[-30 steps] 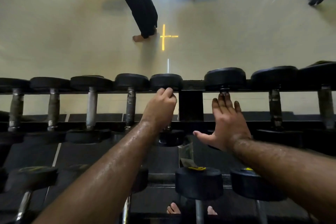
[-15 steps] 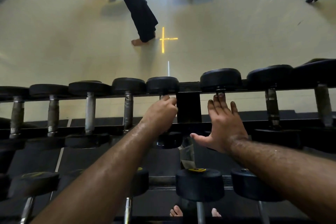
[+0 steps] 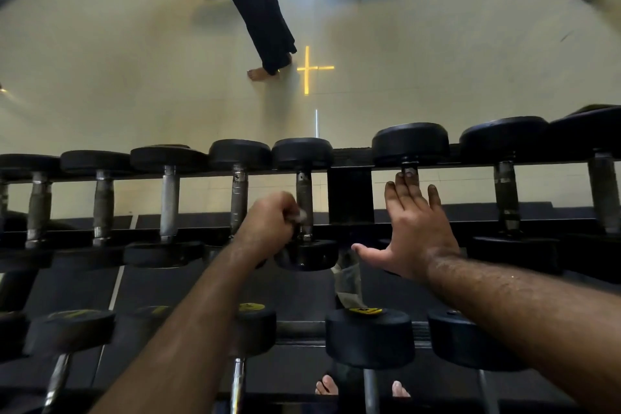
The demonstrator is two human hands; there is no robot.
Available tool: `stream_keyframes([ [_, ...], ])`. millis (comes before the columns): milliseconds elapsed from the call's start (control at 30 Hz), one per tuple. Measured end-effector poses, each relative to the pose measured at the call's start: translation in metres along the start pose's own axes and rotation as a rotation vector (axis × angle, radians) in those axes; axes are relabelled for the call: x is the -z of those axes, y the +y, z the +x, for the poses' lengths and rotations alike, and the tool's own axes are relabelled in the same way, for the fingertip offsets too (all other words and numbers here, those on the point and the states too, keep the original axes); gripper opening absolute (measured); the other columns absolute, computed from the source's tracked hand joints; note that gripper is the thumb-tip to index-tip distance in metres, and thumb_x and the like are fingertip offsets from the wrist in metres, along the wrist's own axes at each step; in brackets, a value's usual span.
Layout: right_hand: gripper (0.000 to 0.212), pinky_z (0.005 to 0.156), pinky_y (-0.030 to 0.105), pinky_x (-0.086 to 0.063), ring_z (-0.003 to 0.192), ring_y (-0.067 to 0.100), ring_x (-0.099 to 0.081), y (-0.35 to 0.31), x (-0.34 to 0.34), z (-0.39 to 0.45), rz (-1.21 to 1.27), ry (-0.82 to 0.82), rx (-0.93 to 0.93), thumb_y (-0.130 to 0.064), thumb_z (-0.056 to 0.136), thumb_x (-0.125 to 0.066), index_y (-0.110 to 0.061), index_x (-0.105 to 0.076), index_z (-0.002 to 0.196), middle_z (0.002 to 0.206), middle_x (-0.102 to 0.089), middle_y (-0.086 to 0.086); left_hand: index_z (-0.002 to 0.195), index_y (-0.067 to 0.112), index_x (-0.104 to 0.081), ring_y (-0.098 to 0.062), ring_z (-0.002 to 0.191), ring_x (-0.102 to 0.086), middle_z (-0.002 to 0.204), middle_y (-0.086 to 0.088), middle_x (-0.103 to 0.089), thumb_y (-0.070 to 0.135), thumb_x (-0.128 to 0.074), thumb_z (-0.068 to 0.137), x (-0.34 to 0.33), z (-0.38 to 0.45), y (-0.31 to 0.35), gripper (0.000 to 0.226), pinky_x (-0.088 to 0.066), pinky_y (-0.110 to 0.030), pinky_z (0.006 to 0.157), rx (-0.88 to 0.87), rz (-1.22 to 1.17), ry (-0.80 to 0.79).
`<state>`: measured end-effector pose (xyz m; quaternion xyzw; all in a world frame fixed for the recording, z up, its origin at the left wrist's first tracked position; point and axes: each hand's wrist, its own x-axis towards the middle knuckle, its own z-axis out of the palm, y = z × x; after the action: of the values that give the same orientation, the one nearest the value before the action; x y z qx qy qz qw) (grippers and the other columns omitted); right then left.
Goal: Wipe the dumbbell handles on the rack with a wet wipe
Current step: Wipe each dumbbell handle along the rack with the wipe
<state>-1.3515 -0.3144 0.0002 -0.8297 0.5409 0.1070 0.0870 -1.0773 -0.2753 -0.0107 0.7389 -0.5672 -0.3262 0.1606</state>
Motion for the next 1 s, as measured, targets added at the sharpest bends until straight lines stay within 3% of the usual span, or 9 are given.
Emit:
stream_keyframes([
  [67, 0.142, 0.133, 0.058, -0.004, 0.165, 0.032, 0.01, 0.0, 0.0, 0.0, 0.001, 0.006, 0.002, -0.104, 0.07, -0.027, -0.005, -0.013, 0.17, 0.179, -0.003, 0.018, 0.08, 0.039, -0.07, -0.006, 0.093, -0.07, 0.095, 0.013, -0.072, 0.001, -0.071, 0.091, 0.018, -0.004, -0.005, 0.039, -0.059, -0.024, 0.079, -0.056, 0.059, -0.25],
  [100, 0.142, 0.133, 0.058, -0.004, 0.166, 0.032, 0.009, 0.0, 0.0, 0.0, -0.001, 0.005, 0.004, -0.104, 0.069, -0.027, -0.005, -0.013, 0.17, 0.179, -0.004, 0.018, 0.081, 0.038, -0.073, -0.004, 0.09, -0.07, 0.094, 0.014, -0.072, 0.007, -0.076, 0.091, 0.023, -0.004, -0.002, 0.033, -0.057, -0.022, 0.079, -0.079, 0.064, -0.255],
  [233, 0.142, 0.133, 0.058, -0.004, 0.165, 0.032, 0.009, 0.0, 0.002, -0.001, -0.007, 0.0, 0.001, -0.105, 0.069, -0.025, -0.005, -0.013, 0.17, 0.179, -0.003, 0.017, 0.092, 0.021, -0.076, -0.007, 0.08, -0.064, 0.091, 0.01, -0.068, 0.018, -0.076, 0.093, 0.016, 0.004, 0.027, 0.004, -0.044, -0.017, 0.068, -0.056, 0.111, 0.178],
  [367, 0.142, 0.133, 0.06, -0.007, 0.166, 0.034, 0.003, 0.0, -0.001, -0.001, -0.002, 0.032, 0.009, -0.104, 0.069, -0.029, -0.003, -0.02, 0.169, 0.177, -0.01, 0.019, 0.088, 0.022, -0.071, -0.014, 0.089, -0.064, 0.096, 0.008, -0.063, 0.009, -0.072, 0.092, 0.0, -0.01, 0.035, 0.014, -0.057, -0.031, 0.076, -0.022, 0.227, -0.147],
  [467, 0.142, 0.133, 0.059, -0.005, 0.166, 0.033, 0.007, 0.0, 0.001, -0.001, -0.009, 0.008, 0.012, -0.105, 0.069, -0.027, -0.004, -0.017, 0.169, 0.178, -0.006, 0.019, 0.086, 0.03, -0.075, -0.008, 0.09, -0.068, 0.1, 0.008, -0.07, 0.003, -0.07, 0.093, 0.025, -0.011, 0.032, 0.029, -0.06, -0.025, 0.077, 0.027, 0.183, -0.346],
  [600, 0.142, 0.133, 0.059, -0.004, 0.166, 0.033, 0.007, -0.001, 0.002, -0.002, -0.019, 0.008, 0.011, -0.105, 0.069, -0.026, -0.004, -0.016, 0.169, 0.178, -0.006, 0.019, 0.093, 0.022, -0.077, -0.007, 0.086, -0.068, 0.091, 0.007, -0.071, 0.022, -0.081, 0.091, 0.04, 0.001, 0.031, 0.004, -0.059, -0.027, 0.079, 0.12, 0.185, -0.192],
  [733, 0.142, 0.133, 0.059, -0.005, 0.166, 0.034, 0.004, 0.0, 0.003, -0.002, -0.02, 0.01, 0.013, -0.104, 0.07, -0.026, -0.004, -0.018, 0.169, 0.178, -0.008, 0.02, 0.092, 0.018, -0.076, -0.012, 0.08, -0.066, 0.091, 0.0, -0.071, 0.007, -0.072, 0.094, 0.018, -0.004, 0.037, 0.012, -0.057, -0.028, 0.068, 0.158, 0.362, -0.337],
  [867, 0.141, 0.133, 0.06, -0.008, 0.166, 0.035, -0.001, -0.001, 0.002, -0.002, -0.009, 0.026, 0.018, -0.103, 0.069, -0.029, -0.003, -0.023, 0.168, 0.177, -0.014, 0.021, 0.094, 0.021, -0.079, -0.005, 0.082, -0.069, 0.089, 0.008, -0.074, 0.025, -0.082, 0.089, 0.032, 0.005, 0.065, 0.007, -0.055, -0.02, 0.069, 0.014, 0.217, -0.438],
  [1000, 0.14, 0.132, 0.06, -0.011, 0.166, 0.036, -0.003, 0.0, 0.001, -0.003, -0.021, 0.05, 0.024, -0.103, 0.069, -0.035, -0.002, -0.029, 0.166, 0.175, -0.019, 0.022, 0.107, 0.019, -0.079, -0.017, 0.092, -0.071, 0.099, 0.001, -0.073, 0.029, -0.075, 0.096, -0.006, 0.012, 0.092, 0.015, -0.06, -0.031, 0.083, -0.136, 0.419, -0.35],
])
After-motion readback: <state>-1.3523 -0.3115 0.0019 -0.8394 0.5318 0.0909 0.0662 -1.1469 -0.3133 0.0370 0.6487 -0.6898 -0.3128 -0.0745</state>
